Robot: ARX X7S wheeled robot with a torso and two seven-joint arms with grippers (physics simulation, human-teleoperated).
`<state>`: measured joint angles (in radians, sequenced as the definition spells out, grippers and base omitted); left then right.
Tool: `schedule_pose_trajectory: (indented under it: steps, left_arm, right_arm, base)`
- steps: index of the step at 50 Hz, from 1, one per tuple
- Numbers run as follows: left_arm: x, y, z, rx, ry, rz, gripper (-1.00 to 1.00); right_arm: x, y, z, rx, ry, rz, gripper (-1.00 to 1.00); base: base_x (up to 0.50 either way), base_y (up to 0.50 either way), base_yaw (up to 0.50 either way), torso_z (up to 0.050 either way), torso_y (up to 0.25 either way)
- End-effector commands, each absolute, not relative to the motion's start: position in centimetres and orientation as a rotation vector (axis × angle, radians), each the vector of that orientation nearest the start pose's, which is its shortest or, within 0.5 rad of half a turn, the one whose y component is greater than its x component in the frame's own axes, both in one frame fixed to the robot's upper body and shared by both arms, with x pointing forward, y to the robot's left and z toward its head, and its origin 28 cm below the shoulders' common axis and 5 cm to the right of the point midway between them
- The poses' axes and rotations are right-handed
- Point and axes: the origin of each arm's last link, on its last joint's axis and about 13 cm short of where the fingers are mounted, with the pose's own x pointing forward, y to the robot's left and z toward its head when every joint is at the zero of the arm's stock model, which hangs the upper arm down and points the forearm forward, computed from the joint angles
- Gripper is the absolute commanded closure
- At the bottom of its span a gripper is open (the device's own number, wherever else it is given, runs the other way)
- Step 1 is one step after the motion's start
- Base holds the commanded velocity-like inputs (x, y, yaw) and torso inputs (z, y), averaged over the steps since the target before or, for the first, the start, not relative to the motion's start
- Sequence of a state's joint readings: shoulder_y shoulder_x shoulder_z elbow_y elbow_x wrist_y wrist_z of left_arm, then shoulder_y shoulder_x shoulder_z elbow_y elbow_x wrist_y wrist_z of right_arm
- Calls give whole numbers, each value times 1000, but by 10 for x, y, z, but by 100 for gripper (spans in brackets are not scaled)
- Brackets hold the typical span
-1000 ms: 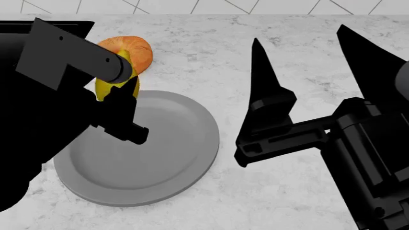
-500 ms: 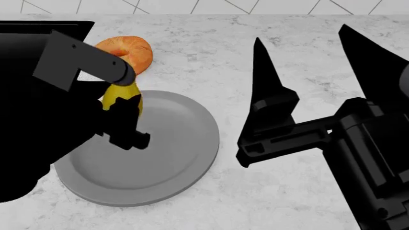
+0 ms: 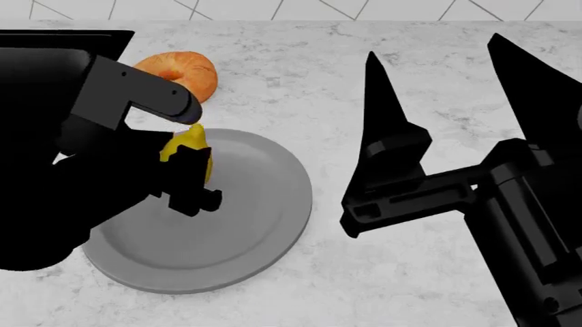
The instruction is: Pick the lemon from the sink and place it on the plate located on the counter
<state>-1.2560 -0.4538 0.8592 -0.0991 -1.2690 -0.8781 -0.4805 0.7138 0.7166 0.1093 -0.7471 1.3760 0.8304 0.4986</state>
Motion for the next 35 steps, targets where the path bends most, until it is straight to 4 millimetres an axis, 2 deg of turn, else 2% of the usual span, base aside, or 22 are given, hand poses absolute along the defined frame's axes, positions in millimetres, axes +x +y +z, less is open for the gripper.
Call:
schedule_pose_trajectory:
  steps: [1, 6, 7, 15, 25, 31, 33, 35]
  left_arm:
    - [333, 181, 213, 144, 416, -377, 100]
    - [332, 181, 214, 142, 425, -378, 100]
    - [332, 181, 213, 142, 428, -376, -100]
    - [327, 181, 218, 135, 422, -377, -100]
    - [312, 181, 231, 149, 369, -372, -100]
    - [292, 178, 250, 174, 292, -368, -100]
    - [279, 177, 258, 185, 249, -360, -100]
    - [270, 178, 258, 191, 220, -347, -100]
  right_arm:
    - [199, -149, 280, 83, -345, 345, -100]
    - [200, -148, 280, 81, -344, 345, -100]
    - [200, -148, 280, 81, -344, 346, -100]
    - [200, -148, 280, 80, -343, 347, -100]
    - [199, -147, 280, 77, -344, 349, -100]
    - [198, -148, 280, 77, -346, 350, -100]
    - [198, -148, 281, 78, -347, 349, -100]
    - [197, -148, 281, 79, -348, 348, -100]
  base:
    - [0, 0, 0, 0, 0]
    - [0, 0, 0, 0, 0]
    - [10, 0, 0, 0, 0]
    - [0, 0, 0, 0, 0]
    - [0, 0, 0, 0, 0]
    - [0, 0, 0, 0, 0]
    - [0, 0, 0, 0, 0]
    - [0, 0, 0, 0, 0]
